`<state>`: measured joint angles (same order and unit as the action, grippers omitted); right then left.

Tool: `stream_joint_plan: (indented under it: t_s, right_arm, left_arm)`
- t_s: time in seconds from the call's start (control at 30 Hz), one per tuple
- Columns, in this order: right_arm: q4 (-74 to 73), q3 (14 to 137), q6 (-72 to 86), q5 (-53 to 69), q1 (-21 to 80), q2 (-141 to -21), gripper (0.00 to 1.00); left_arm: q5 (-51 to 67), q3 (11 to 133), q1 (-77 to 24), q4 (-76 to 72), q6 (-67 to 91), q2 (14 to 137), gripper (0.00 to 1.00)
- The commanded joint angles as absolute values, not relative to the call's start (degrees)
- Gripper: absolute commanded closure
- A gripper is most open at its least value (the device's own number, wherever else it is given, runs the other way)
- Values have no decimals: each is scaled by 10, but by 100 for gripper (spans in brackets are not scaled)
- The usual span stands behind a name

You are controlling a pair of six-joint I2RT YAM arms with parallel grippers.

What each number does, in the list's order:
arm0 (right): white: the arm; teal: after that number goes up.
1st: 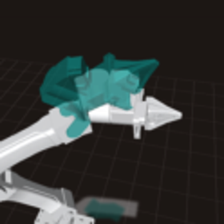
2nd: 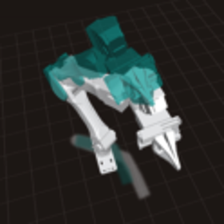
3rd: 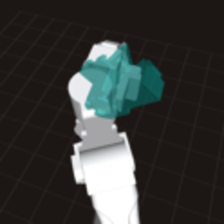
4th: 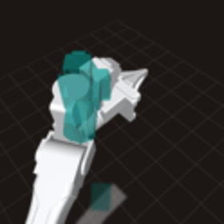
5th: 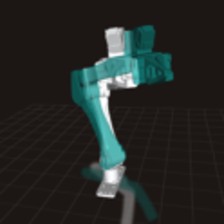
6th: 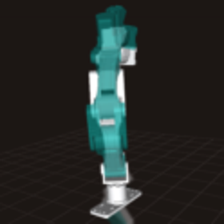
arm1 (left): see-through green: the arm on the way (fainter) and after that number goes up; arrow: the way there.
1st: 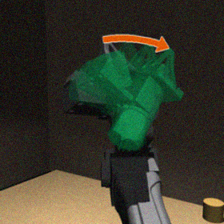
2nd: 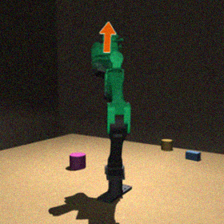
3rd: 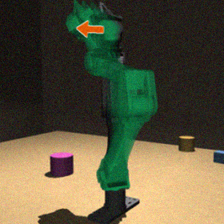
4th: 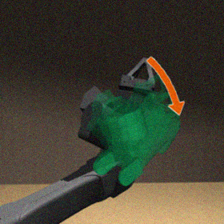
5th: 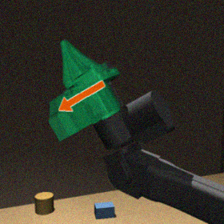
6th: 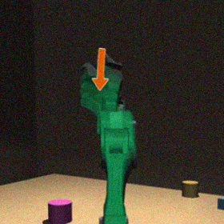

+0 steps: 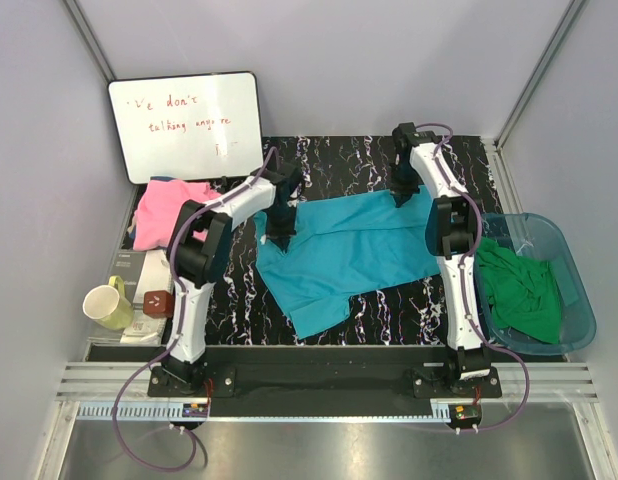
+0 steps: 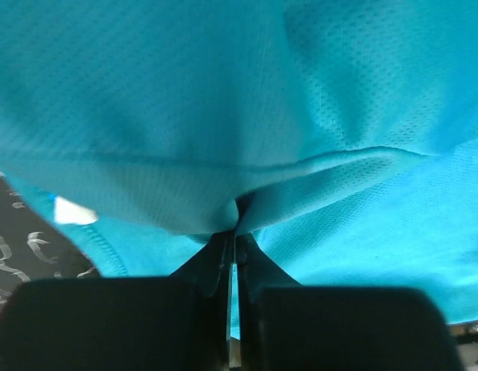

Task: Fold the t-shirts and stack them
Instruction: Fold the flattened tshirt in 1/3 of the way

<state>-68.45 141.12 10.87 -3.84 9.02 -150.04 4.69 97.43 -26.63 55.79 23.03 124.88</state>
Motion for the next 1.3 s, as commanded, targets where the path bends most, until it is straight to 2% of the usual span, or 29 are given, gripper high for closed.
stream_joint_plan:
  t_s: [0.0,0.2,0.5,0.57,0.63,0.73,0.77,0.87,0.97,1.0,1.03,1.1,1.17,1.2,1.23,1.27]
  right_arm:
    - [-683,1379,99,-38,76,-1504,100]
    - [-678,1367,102,-25,73,-1496,100]
    - [-677,1367,103,-7,72,-1499,100]
    - [-677,1366,103,-6,72,-1499,100]
    - [-677,1365,103,-3,72,-1499,100]
    - [-677,1367,103,-3,71,-1502,100]
    - [-678,1366,102,-3,72,-1502,100]
    - [-677,1367,102,-4,73,-1506,100]
    - [-676,1368,102,-4,72,-1505,100]
    - [-678,1368,102,-2,72,-1504,100]
    - [-677,1368,101,-2,72,-1501,100]
    - [-677,1363,97,25,72,-1487,100]
    - [-671,1356,91,54,72,-1458,100]
    - [-659,1343,88,91,72,-1443,97]
    - [-651,1335,86,111,71,-1412,86]
    - [-645,1328,86,126,72,-1396,80]
  left_arm:
    - [2,1005,-264,555,241,1227,100]
    - [-81,1080,-264,627,240,1185,100]
    - [-148,1134,-272,703,214,1190,92]
    - [-162,1135,-279,714,197,1191,81]
    - [-176,1138,-283,730,184,1194,78]
    - [-186,1126,-285,737,167,1181,69]
    - [-177,1115,-286,737,159,1177,62]
    - [-176,1082,-298,728,147,1154,56]
    - [-181,1041,-301,714,159,1133,36]
    - [-178,1032,-301,702,164,1123,17]
    - [-154,1022,-301,695,164,1121,13]
    - [-123,1004,-301,678,164,1114,8]
    - [-76,983,-301,663,163,1103,7]
    - [-62,976,-302,644,158,1100,6]
    - [-36,968,-303,636,155,1097,5]
    - [-29,966,-305,624,151,1096,5]
